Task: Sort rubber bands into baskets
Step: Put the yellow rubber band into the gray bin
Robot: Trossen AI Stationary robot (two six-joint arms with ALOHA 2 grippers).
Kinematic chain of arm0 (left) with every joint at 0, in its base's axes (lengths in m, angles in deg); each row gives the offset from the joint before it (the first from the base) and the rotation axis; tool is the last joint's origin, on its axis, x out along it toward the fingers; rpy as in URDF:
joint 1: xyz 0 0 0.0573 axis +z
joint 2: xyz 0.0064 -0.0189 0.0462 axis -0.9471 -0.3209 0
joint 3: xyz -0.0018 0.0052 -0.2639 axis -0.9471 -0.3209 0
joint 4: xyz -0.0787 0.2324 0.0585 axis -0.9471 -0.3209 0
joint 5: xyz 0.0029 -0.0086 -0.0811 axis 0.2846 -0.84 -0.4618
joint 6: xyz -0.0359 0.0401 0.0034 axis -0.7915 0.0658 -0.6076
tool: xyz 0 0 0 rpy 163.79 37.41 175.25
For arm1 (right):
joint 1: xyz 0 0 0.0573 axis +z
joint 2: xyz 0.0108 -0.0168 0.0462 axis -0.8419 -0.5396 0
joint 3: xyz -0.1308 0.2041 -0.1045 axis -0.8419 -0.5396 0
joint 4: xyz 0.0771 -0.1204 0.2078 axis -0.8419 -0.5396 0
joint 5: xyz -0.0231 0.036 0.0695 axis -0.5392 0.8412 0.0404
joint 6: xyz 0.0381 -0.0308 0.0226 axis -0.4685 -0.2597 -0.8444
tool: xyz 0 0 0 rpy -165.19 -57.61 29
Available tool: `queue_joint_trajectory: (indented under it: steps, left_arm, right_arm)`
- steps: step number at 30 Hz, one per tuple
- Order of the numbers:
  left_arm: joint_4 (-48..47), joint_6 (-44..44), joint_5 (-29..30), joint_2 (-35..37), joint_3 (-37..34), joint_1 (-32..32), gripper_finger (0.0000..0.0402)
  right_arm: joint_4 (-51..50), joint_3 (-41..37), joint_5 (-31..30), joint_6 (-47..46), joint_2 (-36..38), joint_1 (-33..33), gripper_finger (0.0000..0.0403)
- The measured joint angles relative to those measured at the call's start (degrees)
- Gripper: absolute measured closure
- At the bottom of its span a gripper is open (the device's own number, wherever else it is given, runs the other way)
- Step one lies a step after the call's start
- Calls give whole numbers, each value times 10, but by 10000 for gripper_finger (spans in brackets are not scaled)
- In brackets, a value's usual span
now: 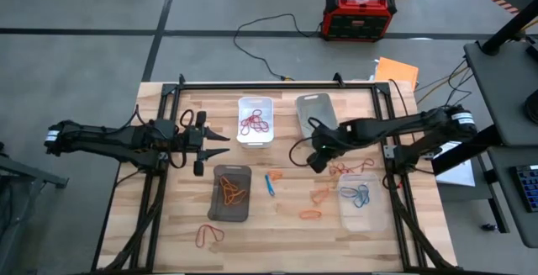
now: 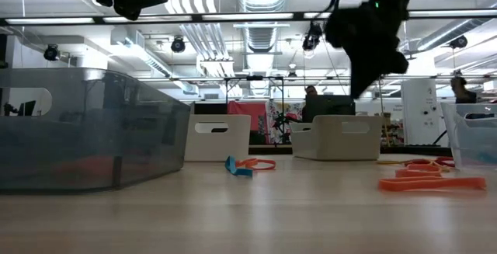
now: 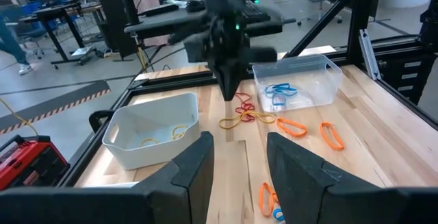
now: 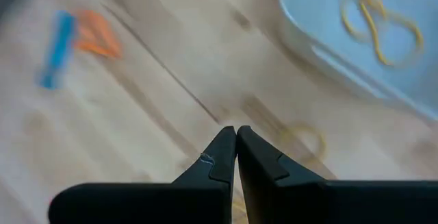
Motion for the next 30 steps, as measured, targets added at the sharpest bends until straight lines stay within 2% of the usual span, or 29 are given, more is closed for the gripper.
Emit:
queue_joint_trajectory:
  steps: [4, 7, 13, 18, 22, 26, 30]
  left_arm:
    - [0, 0, 0, 0, 0, 0, 280]
    - [0, 0, 0, 0, 0, 0, 280]
    - [-1, 0, 0, 0, 0, 0, 280]
    - [-1, 0, 0, 0, 0, 0, 280]
    - [-1, 0, 0, 0, 0, 0, 280]
    - [-1, 0, 0, 0, 0, 0, 280]
    - [-1, 0, 0, 0, 0, 0, 280]
  right_arm:
    - [-48, 0, 0, -35, -51, 0, 392]
    - [-52, -1, 30, -42, -93, 0, 377]
    - [-52, 0, 58, -37, -160, 0, 301]
    - [-53, 0, 49, -40, -181, -1, 223]
    - [-60, -1, 38, -52, -182, -2, 175]
    - [-68, -1, 35, -53, -182, -2, 147]
    - [-67, -3, 35, -50, -189, -2, 141]
